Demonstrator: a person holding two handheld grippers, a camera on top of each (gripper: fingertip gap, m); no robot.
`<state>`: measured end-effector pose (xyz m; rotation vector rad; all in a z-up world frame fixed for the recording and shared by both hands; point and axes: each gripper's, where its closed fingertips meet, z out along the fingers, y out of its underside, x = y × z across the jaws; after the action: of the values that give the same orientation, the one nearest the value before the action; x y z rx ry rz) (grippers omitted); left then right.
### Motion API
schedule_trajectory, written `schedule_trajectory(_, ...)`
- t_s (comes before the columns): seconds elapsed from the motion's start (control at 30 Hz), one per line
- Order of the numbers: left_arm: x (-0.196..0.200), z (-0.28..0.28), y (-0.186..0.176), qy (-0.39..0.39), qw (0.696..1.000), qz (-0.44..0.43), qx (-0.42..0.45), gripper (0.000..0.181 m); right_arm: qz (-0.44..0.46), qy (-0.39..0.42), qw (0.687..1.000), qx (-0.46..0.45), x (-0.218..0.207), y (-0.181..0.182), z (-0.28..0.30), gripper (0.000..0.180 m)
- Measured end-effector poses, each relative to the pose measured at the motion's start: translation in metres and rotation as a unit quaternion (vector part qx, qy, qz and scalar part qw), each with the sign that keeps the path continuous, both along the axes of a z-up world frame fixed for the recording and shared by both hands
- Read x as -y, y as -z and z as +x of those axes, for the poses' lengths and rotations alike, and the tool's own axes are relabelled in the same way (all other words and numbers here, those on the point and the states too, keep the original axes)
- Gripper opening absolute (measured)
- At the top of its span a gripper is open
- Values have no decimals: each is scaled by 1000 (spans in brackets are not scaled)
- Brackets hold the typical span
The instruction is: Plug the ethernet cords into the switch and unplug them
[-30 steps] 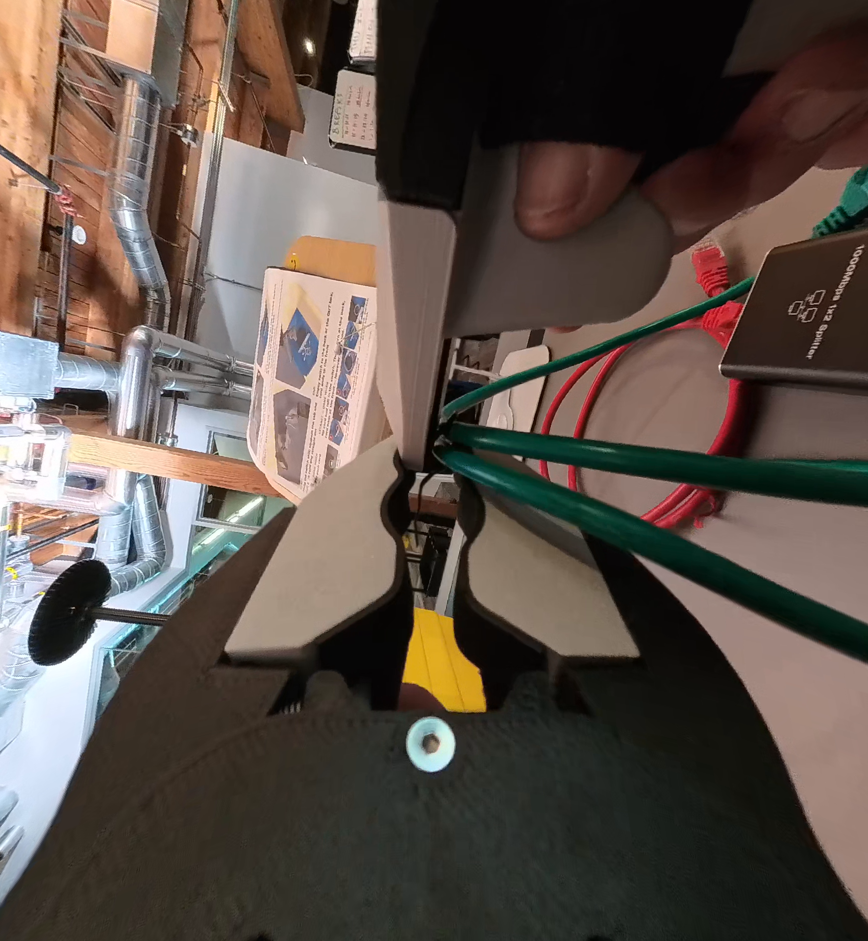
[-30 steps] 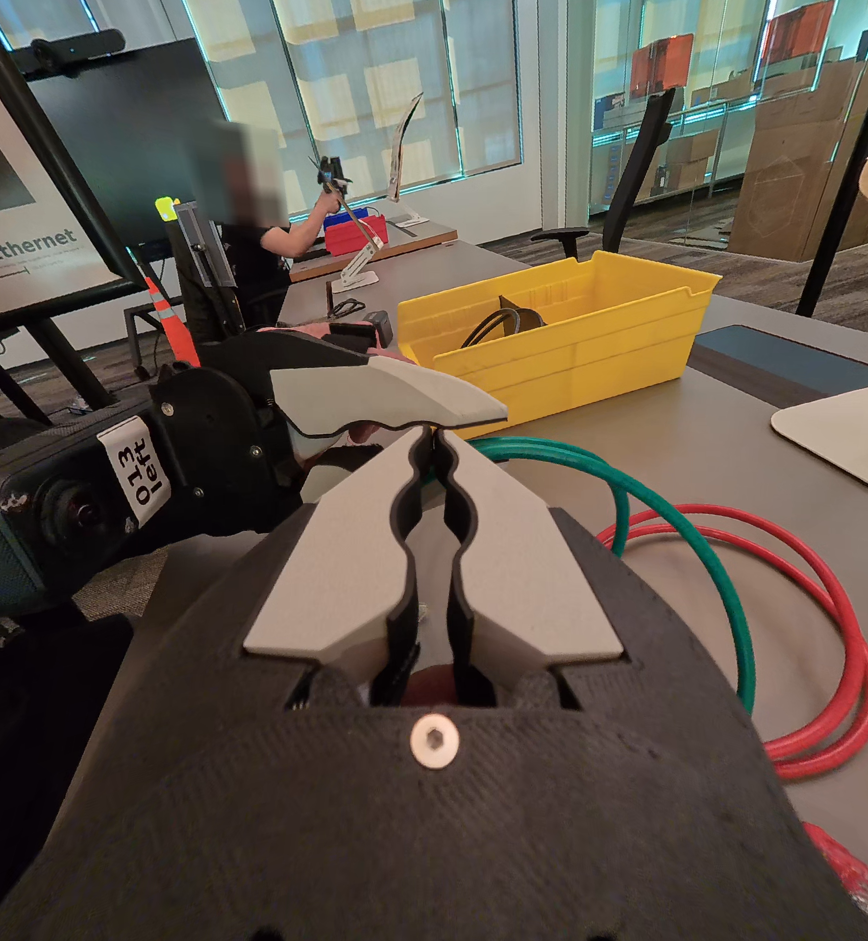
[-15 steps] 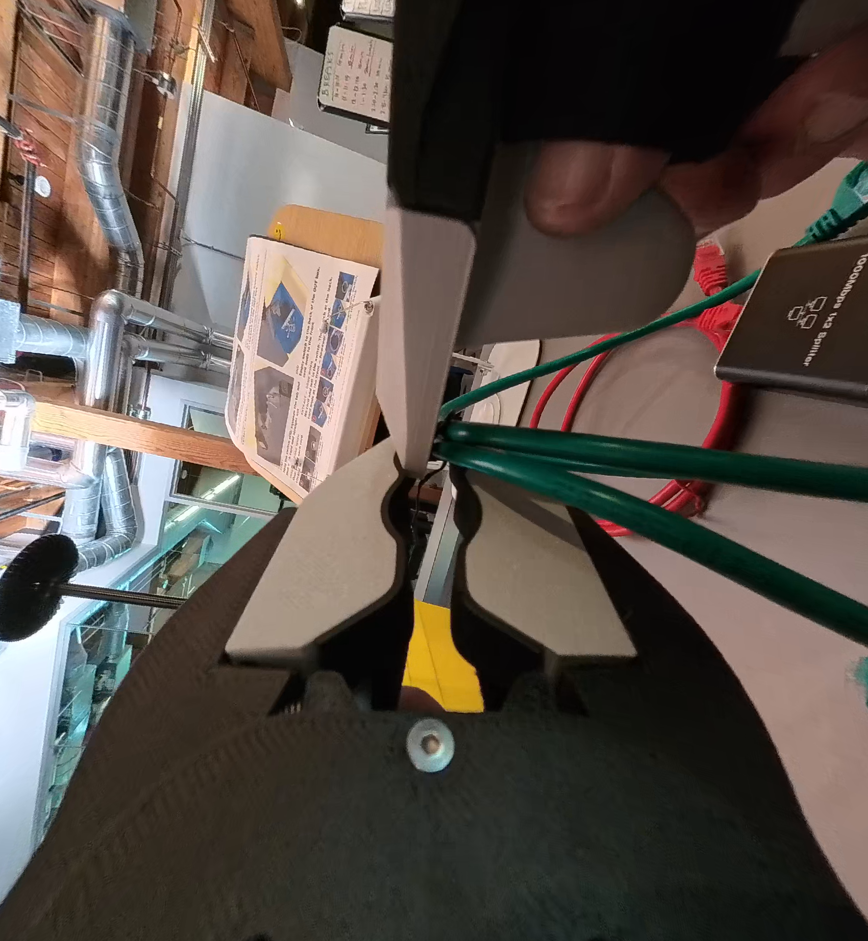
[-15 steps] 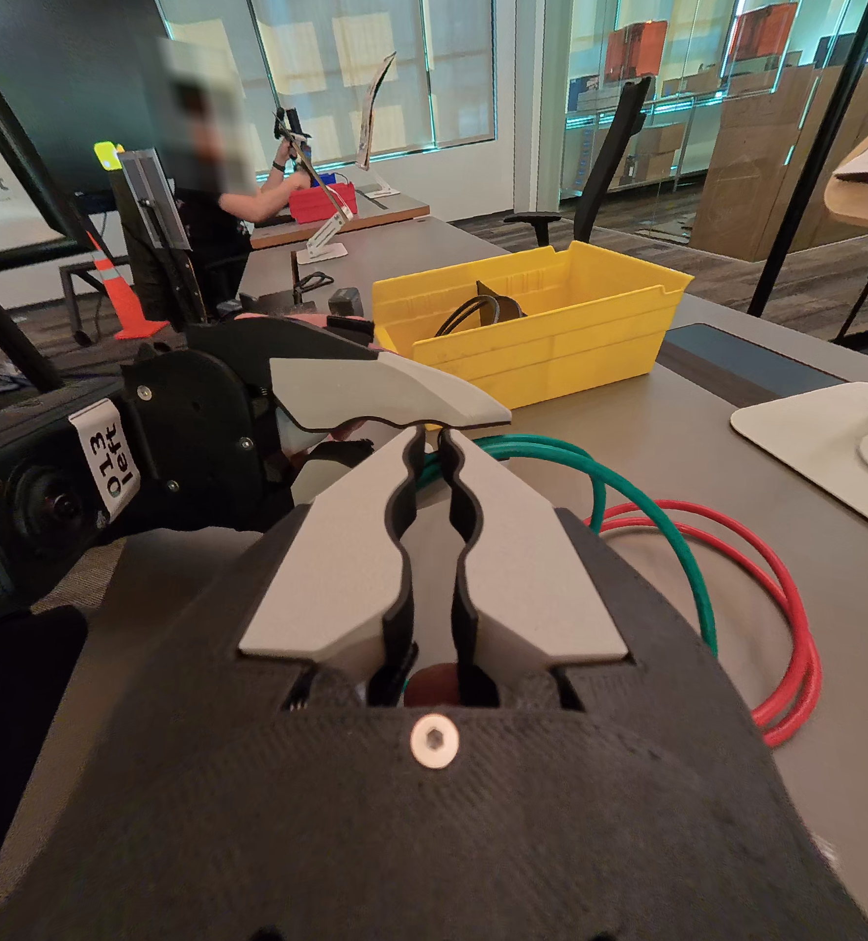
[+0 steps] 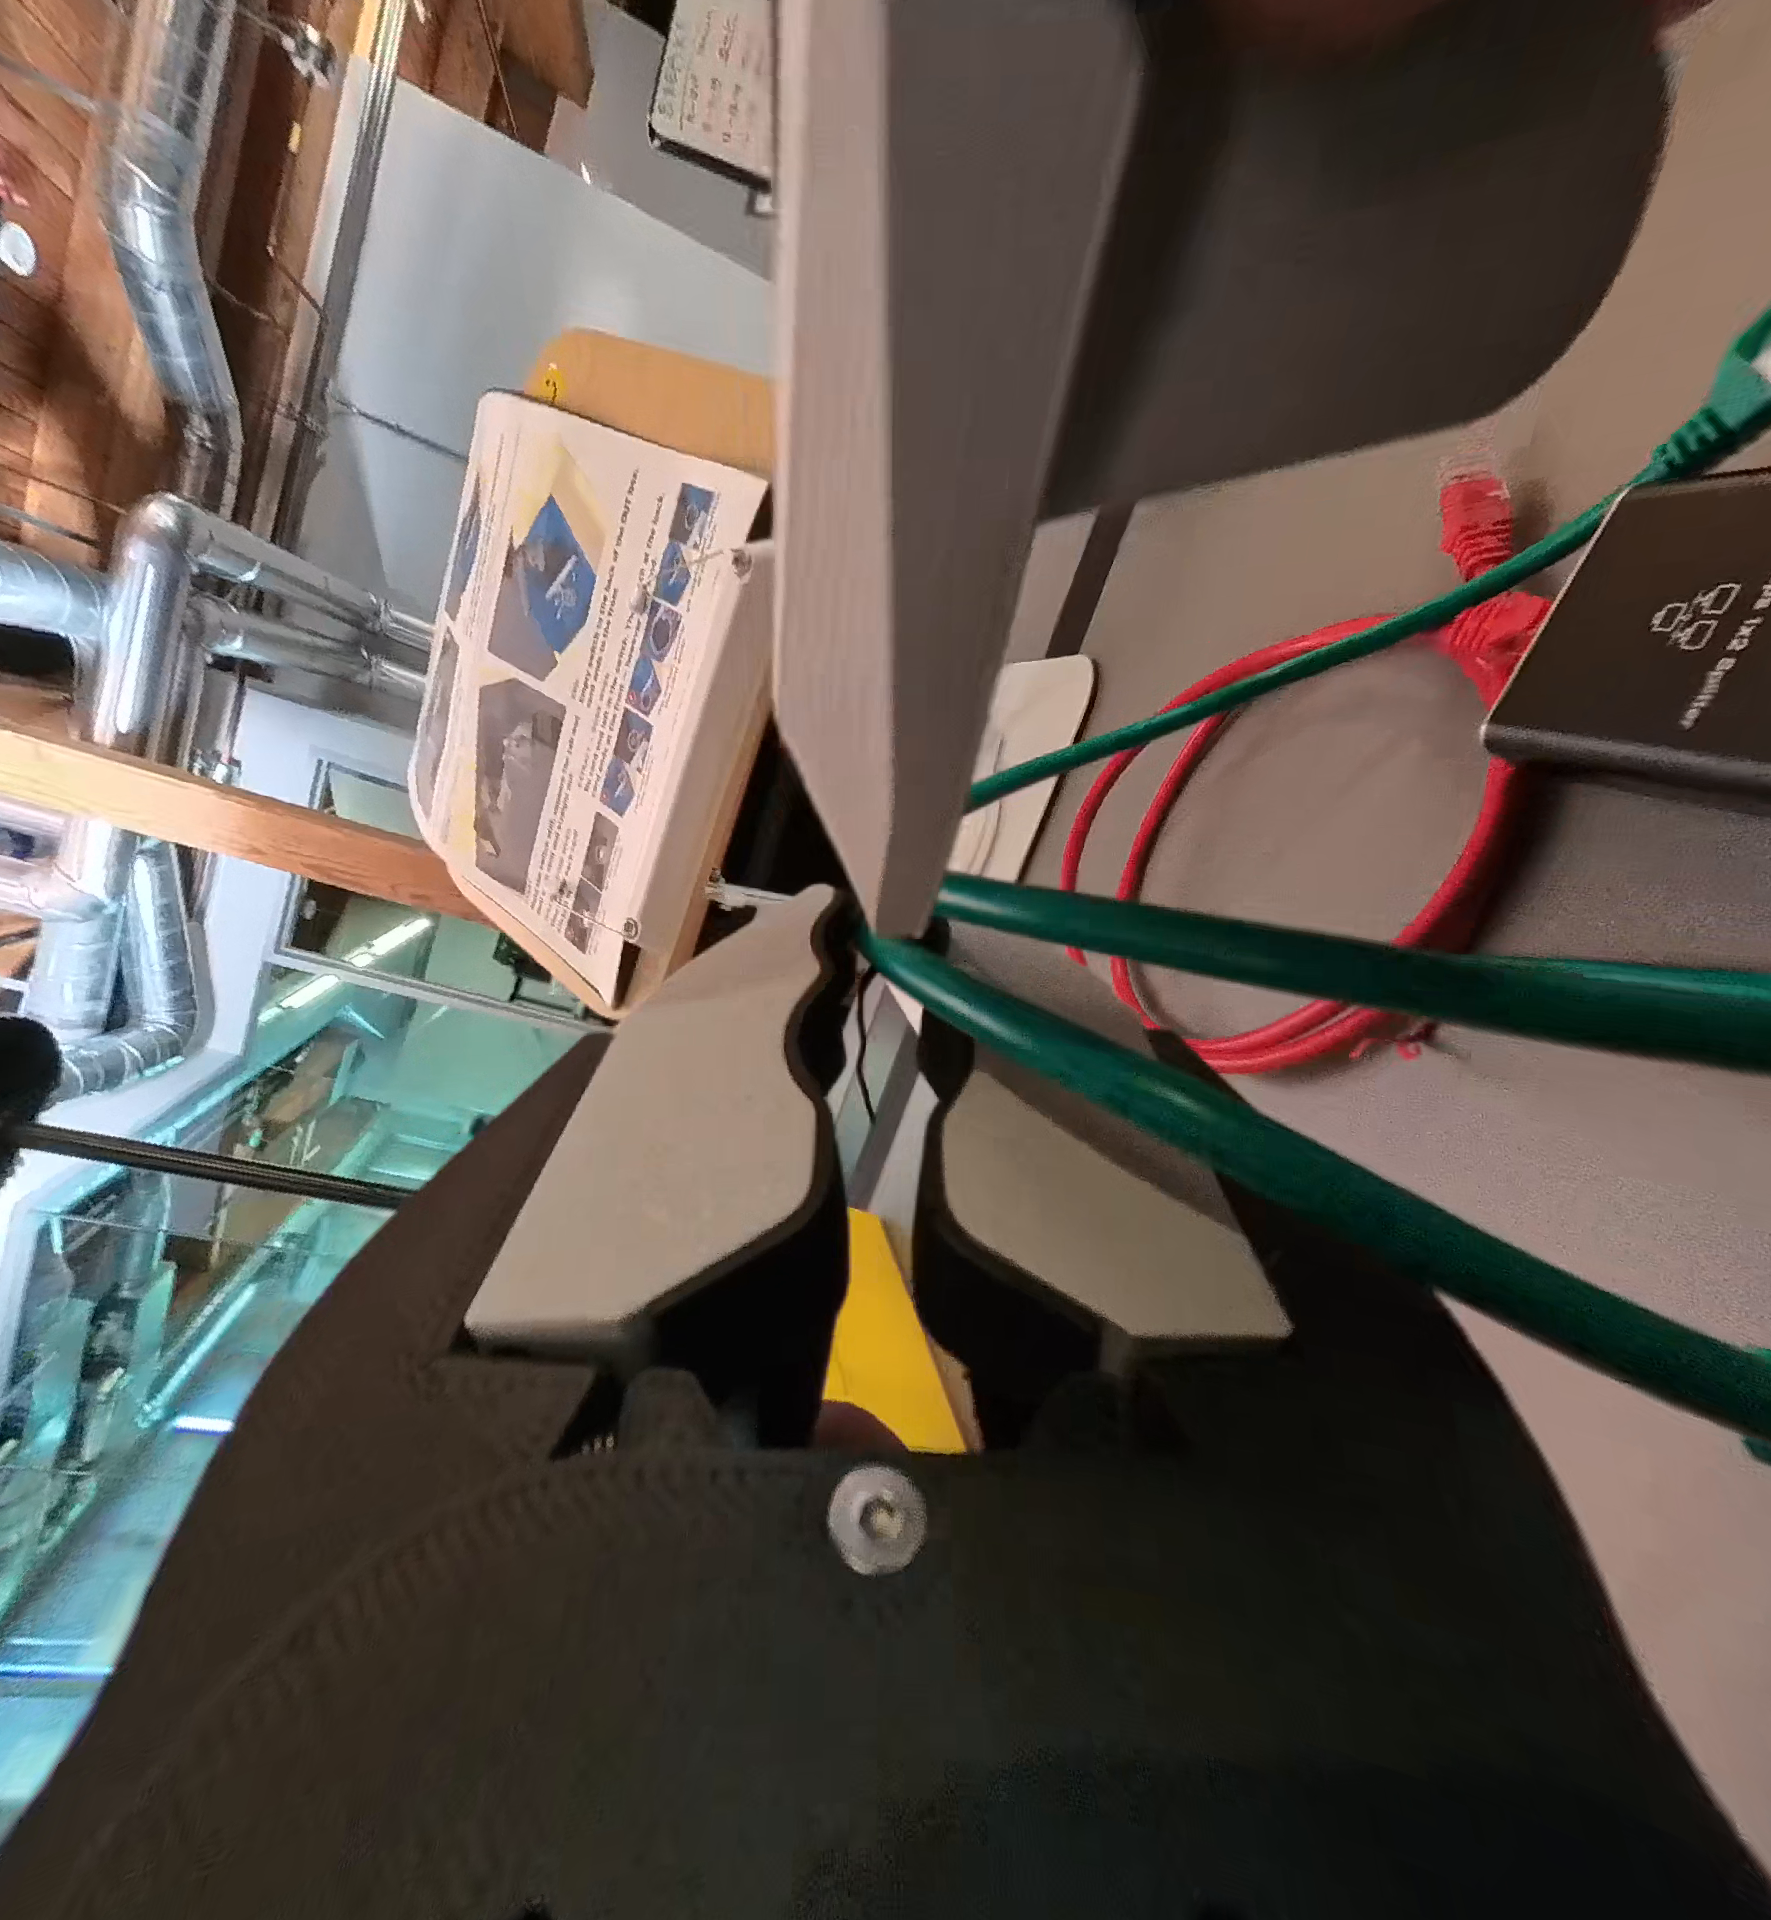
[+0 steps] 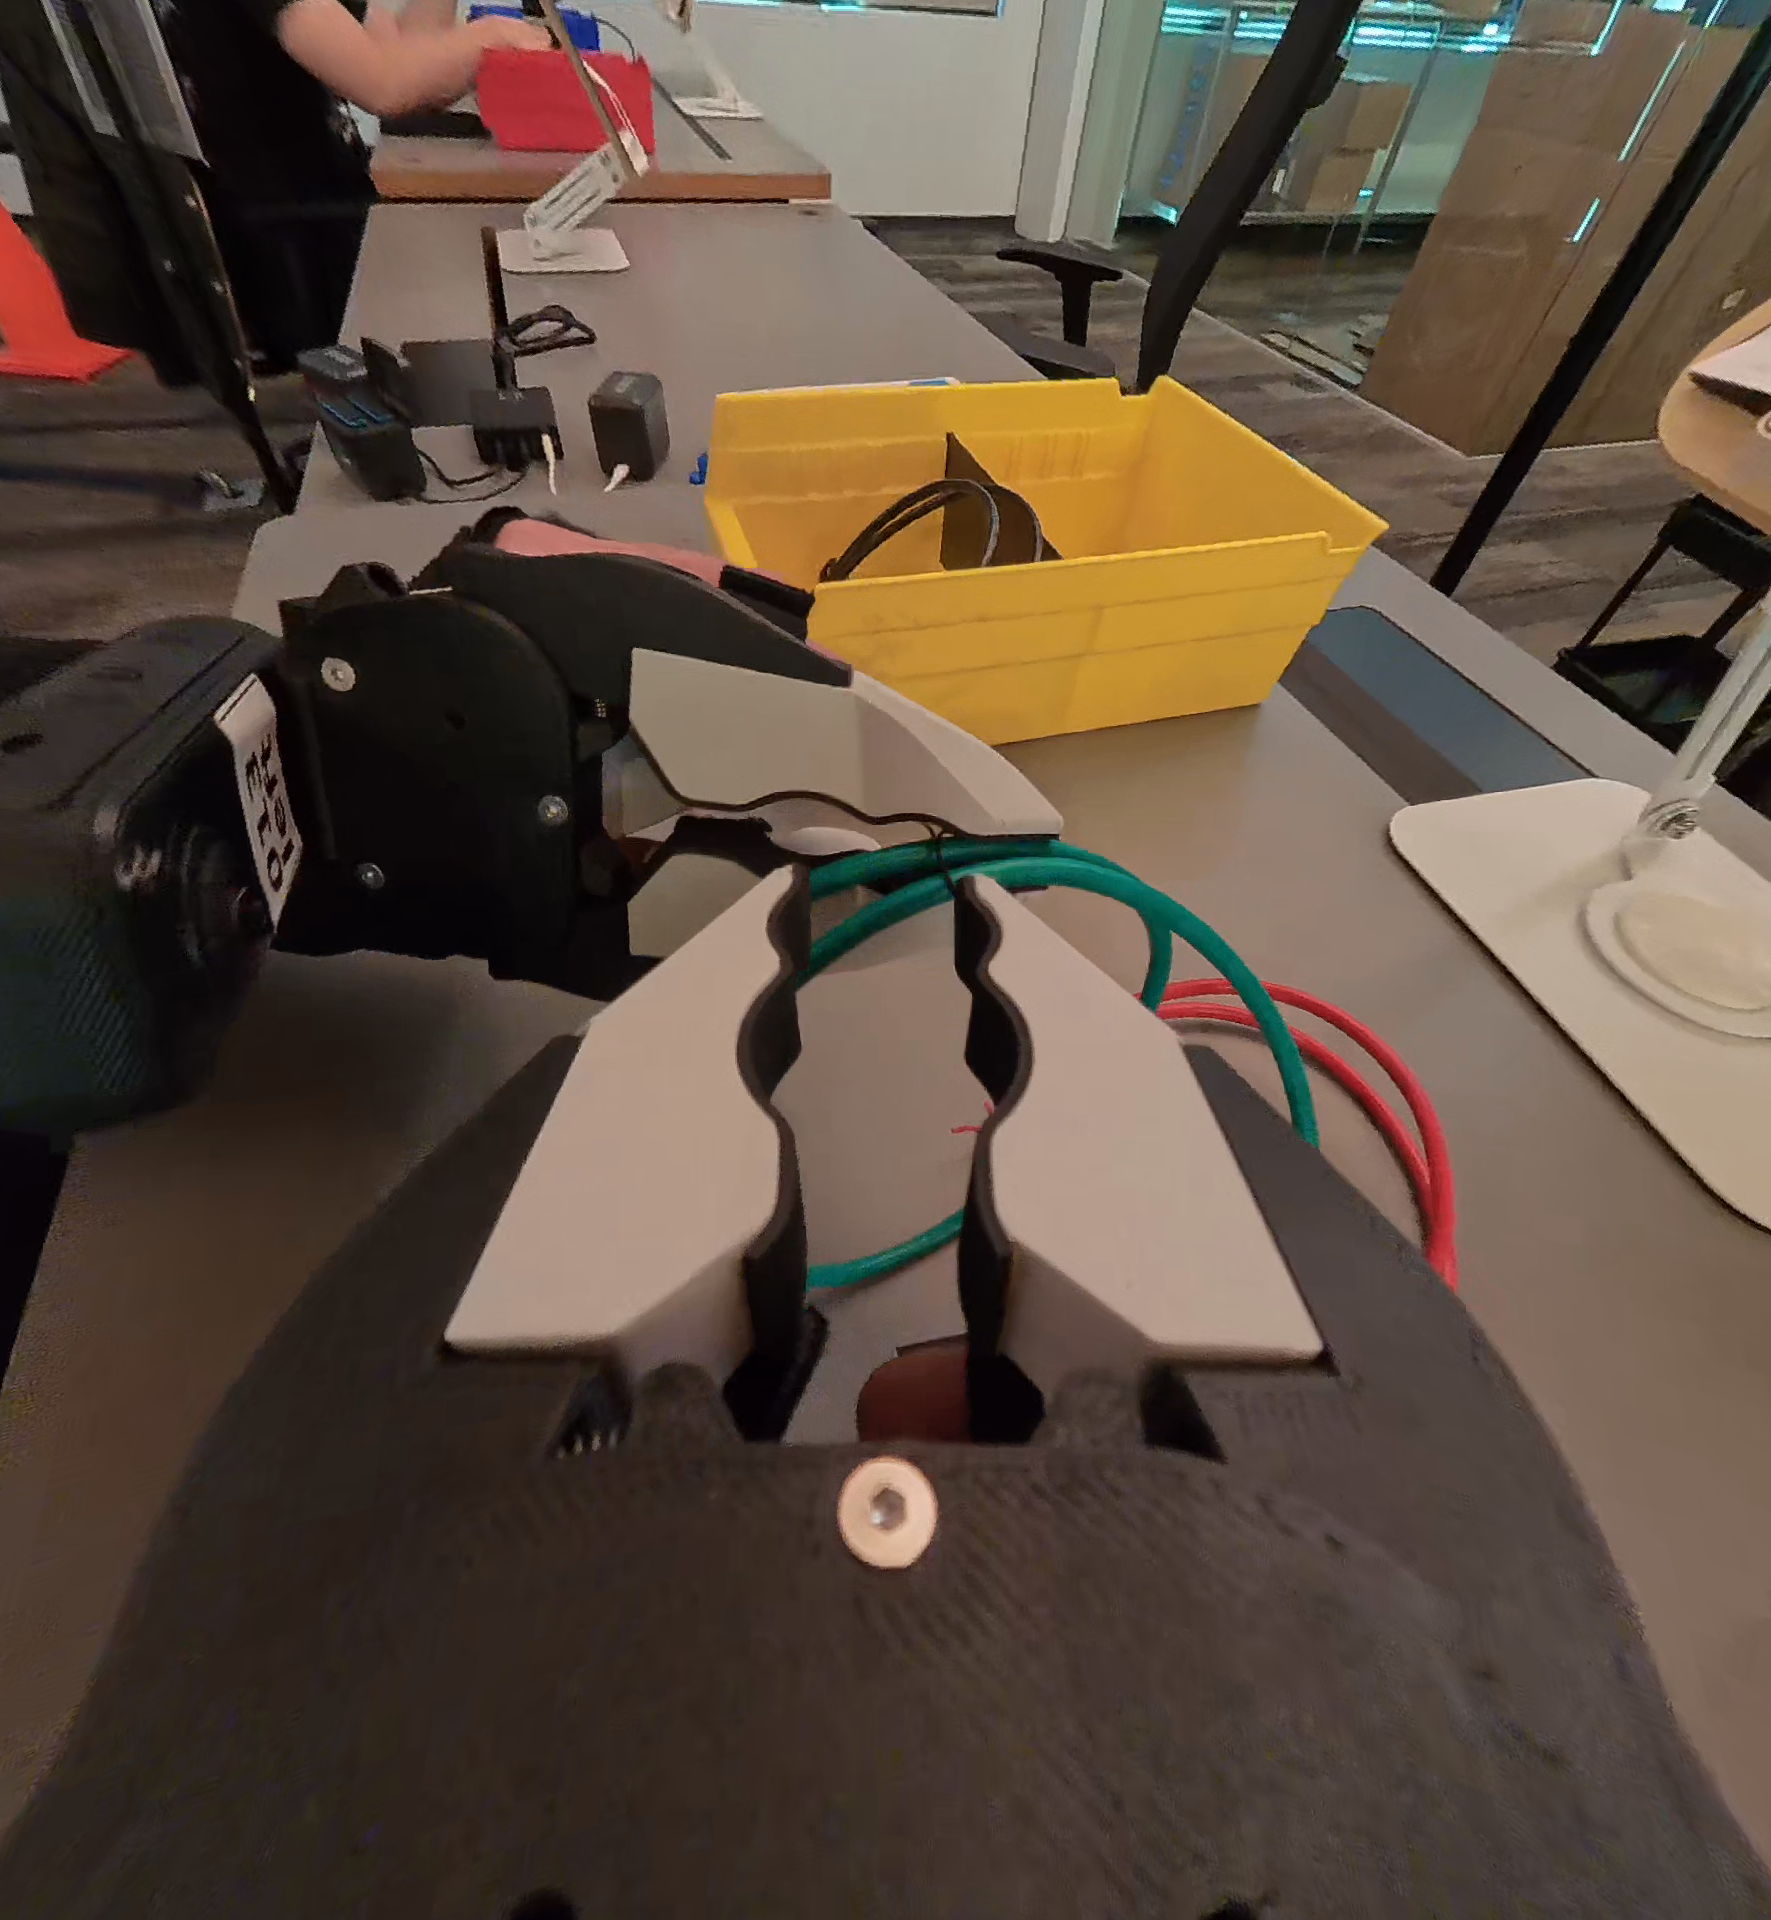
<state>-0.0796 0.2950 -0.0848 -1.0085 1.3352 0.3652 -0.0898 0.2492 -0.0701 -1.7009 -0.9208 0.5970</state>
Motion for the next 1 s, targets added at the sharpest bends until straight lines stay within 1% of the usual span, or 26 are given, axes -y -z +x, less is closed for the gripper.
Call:
schedule_trajectory(0.1, -4, -3, 0, -11, 1000, -8, 6, 8, -6, -3, 1000, -3, 2, -1, 1, 26)
schedule_trajectory(0.23, -4, -3, 0, -20, 1000, -4, 0, 6, -53, -23, 998, -26, 7, 4, -2, 38)
schedule_trajectory(0.43, -5, -2, 0, -38, 999, 18, -16, 8, -107, -5, 992, -74, 1, 13, -6, 39)
schedule_trajectory(0.53, -5, -1, 0, -40, 999, 29, -23, 7, -148, 3, 981, -127, -1, 12, -9, 36)
schedule_trajectory(0.57, -6, -2, 1, -40, 999, 29, -23, 8, -157, 5, 978, -134, -1, 14, -10, 32)
schedule_trajectory(0.7, -6, -3, 1, -40, 998, 30, -27, 7, -171, 9, 975, -140, -2, 18, -11, 32)
schedule_trajectory(0.77, -6, -3, 0, -41, 998, 32, -31, 6, -165, 9, 977, -137, -2, 18, -10, 29)
schedule_trajectory(0.8, -5, -3, 0, -40, 998, 32, -31, 7, -161, 5, 978, -136, -1, 17, -10, 11)
schedule_trajectory(0.83, -5, -3, 0, -40, 998, 31, -29, 6, -157, 2, 978, -136, 0, 16, -10, 8)
schedule_trajectory(1.0, -5, -3, 0, -38, 998, 21, -36, 7, -139, 3, 983, -117, 0, 16, -7, 7)
